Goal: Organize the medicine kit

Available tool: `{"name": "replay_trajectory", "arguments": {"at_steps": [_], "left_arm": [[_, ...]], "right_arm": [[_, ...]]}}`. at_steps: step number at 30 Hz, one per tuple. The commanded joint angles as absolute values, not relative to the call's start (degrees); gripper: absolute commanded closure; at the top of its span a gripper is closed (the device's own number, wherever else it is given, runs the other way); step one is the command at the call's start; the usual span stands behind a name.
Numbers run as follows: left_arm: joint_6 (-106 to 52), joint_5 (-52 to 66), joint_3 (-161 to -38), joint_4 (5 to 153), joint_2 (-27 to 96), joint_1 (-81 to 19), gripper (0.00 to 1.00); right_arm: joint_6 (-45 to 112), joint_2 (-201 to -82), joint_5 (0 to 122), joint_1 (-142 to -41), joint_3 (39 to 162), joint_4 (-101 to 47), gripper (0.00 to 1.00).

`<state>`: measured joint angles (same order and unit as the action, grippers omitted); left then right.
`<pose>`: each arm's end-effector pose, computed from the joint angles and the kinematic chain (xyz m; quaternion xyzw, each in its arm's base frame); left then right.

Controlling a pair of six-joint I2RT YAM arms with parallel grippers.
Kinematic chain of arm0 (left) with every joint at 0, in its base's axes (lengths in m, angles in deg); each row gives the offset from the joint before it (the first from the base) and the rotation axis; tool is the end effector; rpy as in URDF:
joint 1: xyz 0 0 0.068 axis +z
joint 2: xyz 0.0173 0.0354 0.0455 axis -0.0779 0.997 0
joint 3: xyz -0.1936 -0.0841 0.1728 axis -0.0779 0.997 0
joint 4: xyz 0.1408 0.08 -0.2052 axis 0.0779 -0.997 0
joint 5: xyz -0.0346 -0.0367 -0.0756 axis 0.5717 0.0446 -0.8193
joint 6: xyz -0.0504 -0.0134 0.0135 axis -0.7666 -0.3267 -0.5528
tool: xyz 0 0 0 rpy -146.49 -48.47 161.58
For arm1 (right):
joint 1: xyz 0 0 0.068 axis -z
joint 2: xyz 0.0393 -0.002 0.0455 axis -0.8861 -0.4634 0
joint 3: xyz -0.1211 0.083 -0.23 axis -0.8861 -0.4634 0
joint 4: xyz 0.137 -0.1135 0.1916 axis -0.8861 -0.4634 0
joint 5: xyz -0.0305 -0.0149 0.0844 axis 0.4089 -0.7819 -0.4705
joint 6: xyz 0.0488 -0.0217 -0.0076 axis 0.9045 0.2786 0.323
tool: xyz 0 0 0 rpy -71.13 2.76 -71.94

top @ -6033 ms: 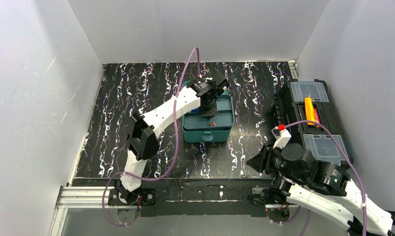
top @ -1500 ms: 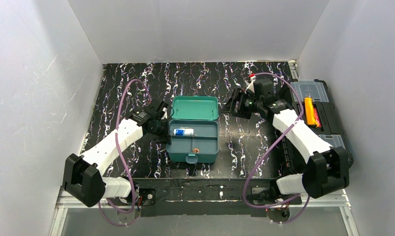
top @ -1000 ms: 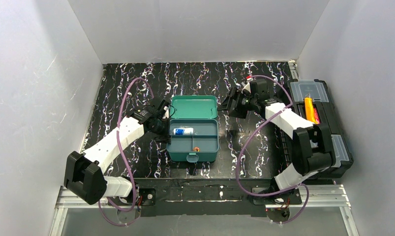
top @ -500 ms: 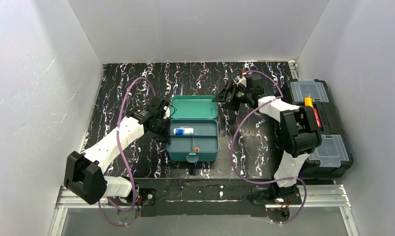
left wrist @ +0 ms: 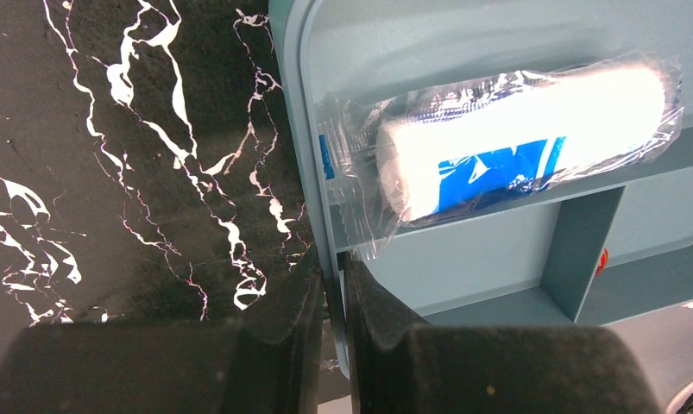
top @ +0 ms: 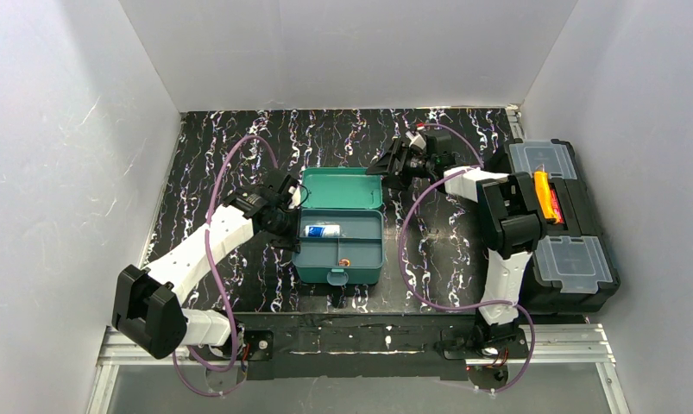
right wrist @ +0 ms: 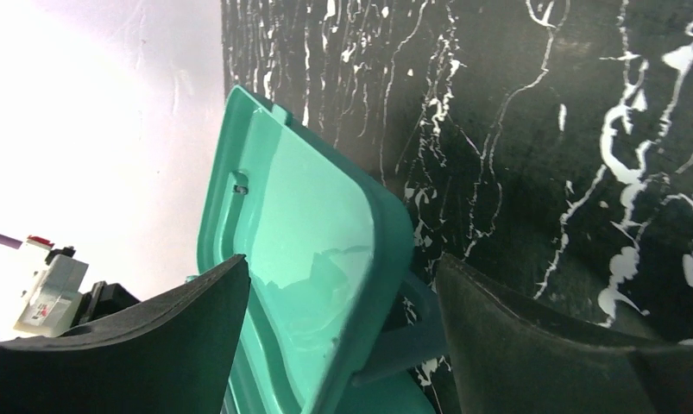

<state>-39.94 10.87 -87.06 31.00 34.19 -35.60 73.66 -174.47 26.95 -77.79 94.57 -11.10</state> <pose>0.2186 -0.1352 0.2658 0.0665 0.9655 -0.1500 0.2024 0.4105 0.1376 0.1781 0.0445 0.8245 0.5067 0.2480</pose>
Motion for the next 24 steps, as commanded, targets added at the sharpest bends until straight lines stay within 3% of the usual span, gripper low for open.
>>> {"name": "replay_trajectory", "arguments": {"at_steps": [1, 12, 24], "left_arm": [[-37.4, 9.6, -85.2, 31.7, 34.7, -37.0, 1.0], [-37.8, 10.4, -85.2, 32.7, 36.2, -38.2, 1.0], [-39.2, 12.0, -85.3, 34.1, 35.7, -38.3, 1.0]], "right_arm": [[76.3, -175.7, 21.6, -77.6, 97.3, -2.7, 0.15], [79.5, -175.0, 15.4, -77.7, 96.5, 4.4, 0.18], [81.4, -166.7, 11.8, -77.8, 93.6, 9.1, 0.19]]}}
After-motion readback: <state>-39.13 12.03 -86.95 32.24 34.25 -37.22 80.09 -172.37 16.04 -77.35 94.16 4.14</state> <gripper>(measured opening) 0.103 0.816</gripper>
